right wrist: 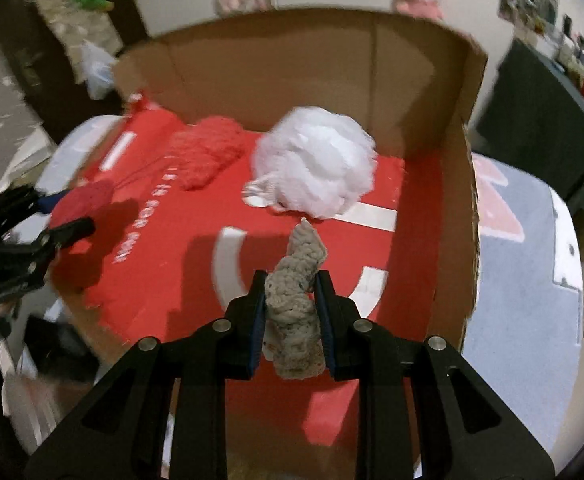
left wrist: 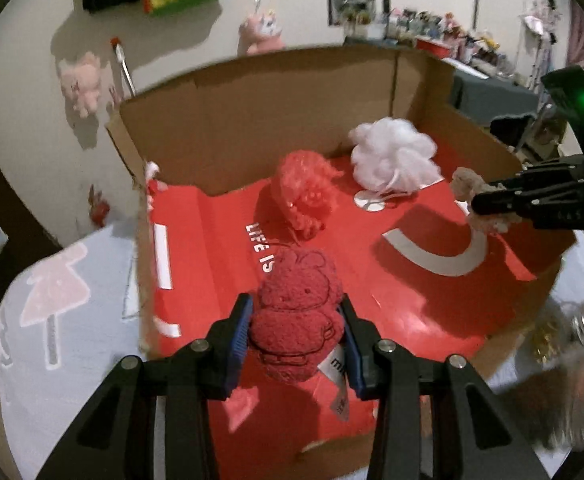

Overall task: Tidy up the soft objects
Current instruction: 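Open both grippers to release the pouch and crochet toy into the box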

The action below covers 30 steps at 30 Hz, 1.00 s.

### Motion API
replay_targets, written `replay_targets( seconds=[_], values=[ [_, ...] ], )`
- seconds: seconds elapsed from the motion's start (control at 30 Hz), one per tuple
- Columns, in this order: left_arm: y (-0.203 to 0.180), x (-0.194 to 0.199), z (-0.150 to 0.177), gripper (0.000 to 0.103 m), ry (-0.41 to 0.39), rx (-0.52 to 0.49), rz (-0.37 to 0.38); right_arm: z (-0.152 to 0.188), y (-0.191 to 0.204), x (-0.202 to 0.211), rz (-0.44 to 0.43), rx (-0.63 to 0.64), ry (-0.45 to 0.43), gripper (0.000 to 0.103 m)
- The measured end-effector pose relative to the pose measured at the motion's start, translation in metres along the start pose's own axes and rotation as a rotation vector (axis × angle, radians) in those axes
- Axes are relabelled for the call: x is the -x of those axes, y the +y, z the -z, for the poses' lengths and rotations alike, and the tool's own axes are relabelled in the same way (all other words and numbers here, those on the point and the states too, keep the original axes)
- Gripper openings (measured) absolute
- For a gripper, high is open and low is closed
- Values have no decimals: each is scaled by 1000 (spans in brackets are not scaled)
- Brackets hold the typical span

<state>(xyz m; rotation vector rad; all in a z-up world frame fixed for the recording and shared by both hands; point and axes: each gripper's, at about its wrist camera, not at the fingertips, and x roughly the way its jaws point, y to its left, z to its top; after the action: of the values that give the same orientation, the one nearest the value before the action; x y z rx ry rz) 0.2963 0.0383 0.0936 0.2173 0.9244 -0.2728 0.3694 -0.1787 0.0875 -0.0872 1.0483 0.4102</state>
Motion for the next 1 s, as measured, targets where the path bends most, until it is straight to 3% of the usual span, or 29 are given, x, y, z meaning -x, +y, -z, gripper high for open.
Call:
replay_targets(
  seconds=[0.37, 0.87, 1.0],
  values=[
    [3, -49, -10, 44, 131, 20, -87, -15, -11, -33, 74, -34, 71, 23],
    [2, -55, -8, 45, 147, 26, -99, -12, 6, -38, 93, -7, 68, 26],
    [2, -52, -8, 53, 133, 35, -91, -10, 7, -37, 93, -1, 65, 27]
  ],
)
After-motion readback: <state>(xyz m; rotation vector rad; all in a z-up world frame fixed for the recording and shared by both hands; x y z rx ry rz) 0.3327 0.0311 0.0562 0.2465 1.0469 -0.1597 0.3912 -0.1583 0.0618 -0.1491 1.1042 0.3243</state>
